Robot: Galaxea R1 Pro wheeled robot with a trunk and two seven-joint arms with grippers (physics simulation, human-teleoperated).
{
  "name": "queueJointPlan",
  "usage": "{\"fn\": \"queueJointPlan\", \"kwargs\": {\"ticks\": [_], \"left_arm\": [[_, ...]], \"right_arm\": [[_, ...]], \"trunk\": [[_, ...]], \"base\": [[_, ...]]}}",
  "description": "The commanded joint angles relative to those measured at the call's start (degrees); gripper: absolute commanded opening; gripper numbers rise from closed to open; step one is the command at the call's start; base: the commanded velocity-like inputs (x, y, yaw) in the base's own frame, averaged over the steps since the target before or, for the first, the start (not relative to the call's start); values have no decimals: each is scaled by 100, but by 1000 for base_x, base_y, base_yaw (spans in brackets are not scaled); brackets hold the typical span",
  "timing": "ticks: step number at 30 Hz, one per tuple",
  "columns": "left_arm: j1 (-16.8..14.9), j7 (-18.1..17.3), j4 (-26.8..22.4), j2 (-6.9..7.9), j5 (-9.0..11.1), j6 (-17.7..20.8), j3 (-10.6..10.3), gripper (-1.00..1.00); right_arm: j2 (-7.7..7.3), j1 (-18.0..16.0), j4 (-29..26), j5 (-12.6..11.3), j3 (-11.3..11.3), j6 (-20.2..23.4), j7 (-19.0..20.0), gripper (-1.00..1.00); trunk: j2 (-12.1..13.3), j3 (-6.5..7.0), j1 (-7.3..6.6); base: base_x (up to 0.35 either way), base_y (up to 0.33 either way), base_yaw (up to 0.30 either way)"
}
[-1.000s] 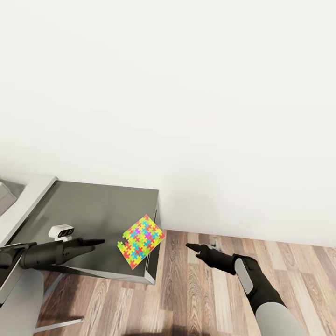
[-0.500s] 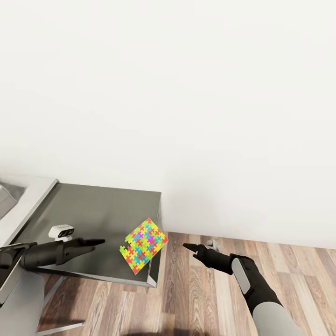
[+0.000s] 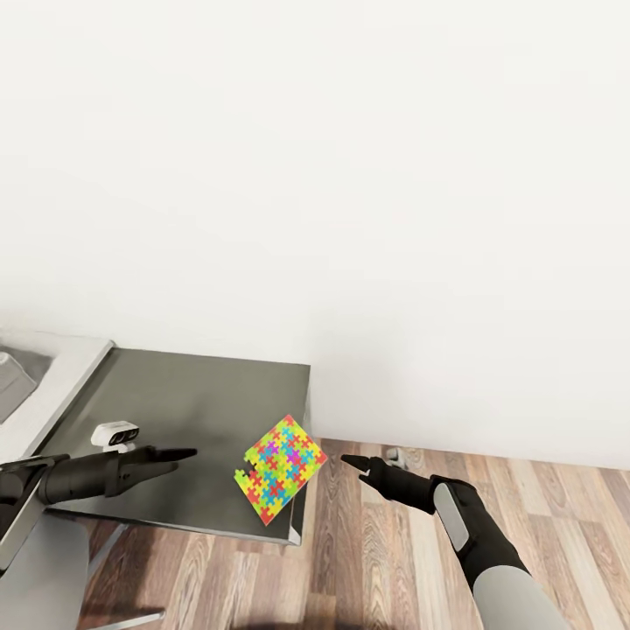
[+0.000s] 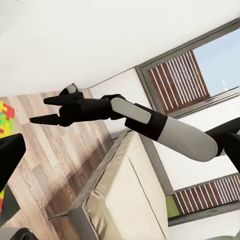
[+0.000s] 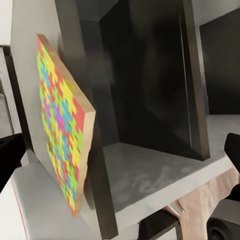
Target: Put all the toys in the child's room - the three board games (two on the bed and one on the table), the two jigsaw puzzles on the table, and the tennis ball on the table - inside the toy box on the table in the child's room.
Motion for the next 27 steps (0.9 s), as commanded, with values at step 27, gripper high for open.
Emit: {"fn": "queueJointPlan", "kwargs": {"ticks": [27], "left_arm": [[-3,-19,0,3,3,61,-3,100]], "right_arm": [[5,-4,-19,4,58,59,29,100]], "trunk": [[-9,-8,4]], "base": [[28,73,0]]}}
